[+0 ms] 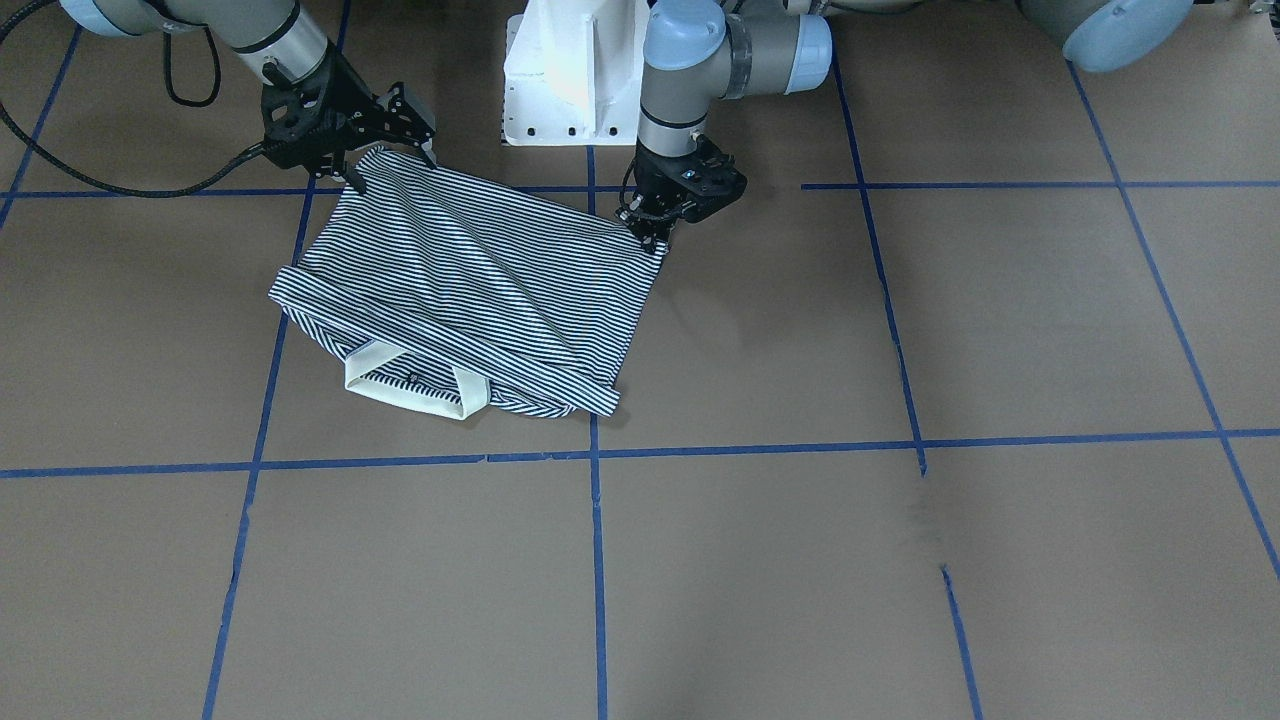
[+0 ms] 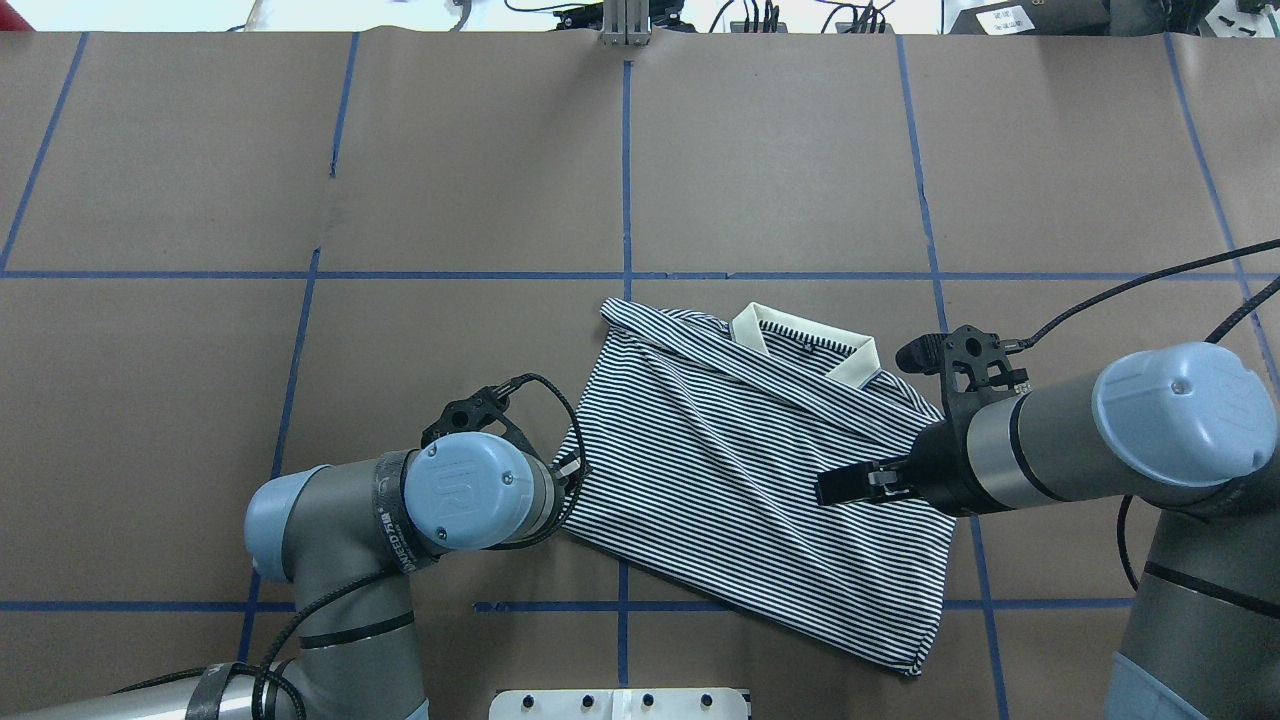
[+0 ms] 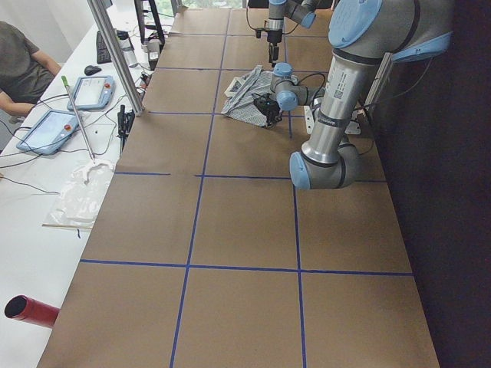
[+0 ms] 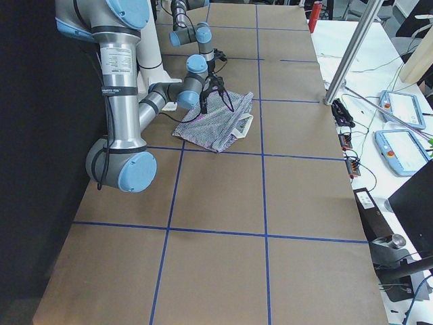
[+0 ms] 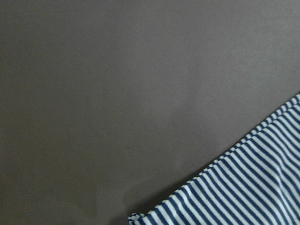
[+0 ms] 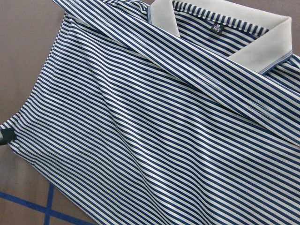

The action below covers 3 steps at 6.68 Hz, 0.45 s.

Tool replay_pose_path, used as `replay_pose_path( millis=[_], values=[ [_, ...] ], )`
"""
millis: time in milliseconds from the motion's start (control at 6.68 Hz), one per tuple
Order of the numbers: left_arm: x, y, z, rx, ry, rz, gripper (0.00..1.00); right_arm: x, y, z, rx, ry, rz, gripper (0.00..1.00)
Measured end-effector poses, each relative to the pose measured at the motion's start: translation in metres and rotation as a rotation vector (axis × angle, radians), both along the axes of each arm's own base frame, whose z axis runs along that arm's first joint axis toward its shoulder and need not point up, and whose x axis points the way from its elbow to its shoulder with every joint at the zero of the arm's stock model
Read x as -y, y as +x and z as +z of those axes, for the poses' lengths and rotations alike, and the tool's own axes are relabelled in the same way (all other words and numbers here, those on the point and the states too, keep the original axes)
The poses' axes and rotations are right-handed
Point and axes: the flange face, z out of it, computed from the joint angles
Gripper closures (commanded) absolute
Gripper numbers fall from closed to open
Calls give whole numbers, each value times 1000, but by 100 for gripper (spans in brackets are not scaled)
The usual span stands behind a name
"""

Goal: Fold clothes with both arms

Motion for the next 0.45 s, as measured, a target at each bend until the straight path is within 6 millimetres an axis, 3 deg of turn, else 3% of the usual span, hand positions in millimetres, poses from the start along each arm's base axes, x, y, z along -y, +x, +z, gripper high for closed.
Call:
replay_pose_path(
  millis=[300,449],
  values=[
    [23,-16,0,4,6,-37,100,5,4,-1,3,-16,17,0],
    [52,-29,8,25,12,-76,100,7,6,-2,5,-18,22,0]
  ],
)
